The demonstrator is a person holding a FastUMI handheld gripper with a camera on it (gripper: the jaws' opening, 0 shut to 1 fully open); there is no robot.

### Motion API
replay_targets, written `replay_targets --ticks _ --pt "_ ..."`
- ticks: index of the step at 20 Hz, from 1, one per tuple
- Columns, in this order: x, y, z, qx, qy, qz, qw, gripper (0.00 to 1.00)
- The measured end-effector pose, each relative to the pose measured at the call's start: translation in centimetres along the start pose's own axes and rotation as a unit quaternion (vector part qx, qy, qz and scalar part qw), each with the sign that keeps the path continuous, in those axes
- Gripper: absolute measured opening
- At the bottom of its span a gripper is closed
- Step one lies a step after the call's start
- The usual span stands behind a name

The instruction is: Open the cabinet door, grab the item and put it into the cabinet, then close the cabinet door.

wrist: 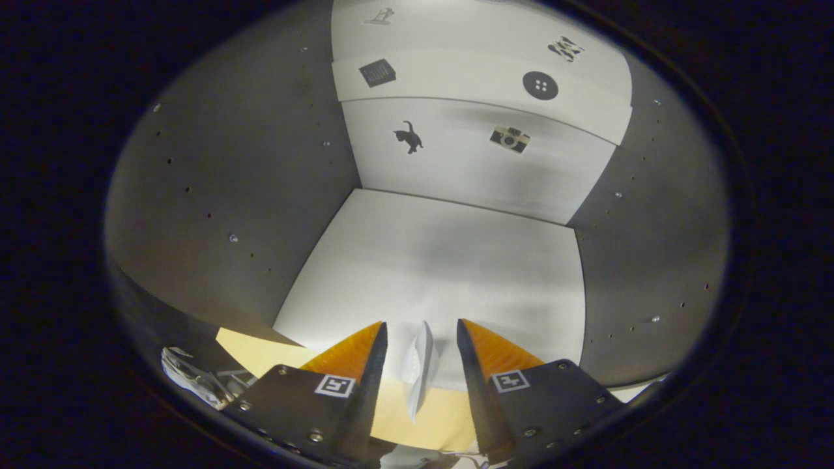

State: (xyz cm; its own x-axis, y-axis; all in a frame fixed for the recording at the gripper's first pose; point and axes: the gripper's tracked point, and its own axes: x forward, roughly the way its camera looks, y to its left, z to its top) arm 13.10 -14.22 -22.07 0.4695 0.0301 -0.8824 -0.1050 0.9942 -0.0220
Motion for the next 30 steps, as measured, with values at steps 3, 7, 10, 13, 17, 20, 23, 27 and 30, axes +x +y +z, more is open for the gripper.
replay_targets --ticks 3,7,10,13,17,20,23,27,30 --pt "-1.5 0.0 1.1 0.015 -0.043 0.005 0.999 0.62" --pt "-4.7 -0.4 2.7 0.040 -0.111 0.007 0.993 0.62" --pt "-7.3 -0.6 3.0 0.057 -0.137 0.015 0.989 0.61" --pt "-9.6 -1.0 2.9 0.059 -0.161 0.012 0.985 0.61" --pt "-12.2 -0.4 2.7 0.059 -0.187 0.018 0.980 0.62" --pt "-14.6 1.2 2.4 0.046 -0.214 0.025 0.976 0.63" --pt "-17.2 2.9 1.9 0.020 -0.252 0.021 0.967 0.62" --pt "-20.8 4.7 0.4 0.007 -0.286 0.016 0.958 0.62" --pt "-23.5 5.3 -0.9 0.009 -0.307 0.007 0.952 0.63"
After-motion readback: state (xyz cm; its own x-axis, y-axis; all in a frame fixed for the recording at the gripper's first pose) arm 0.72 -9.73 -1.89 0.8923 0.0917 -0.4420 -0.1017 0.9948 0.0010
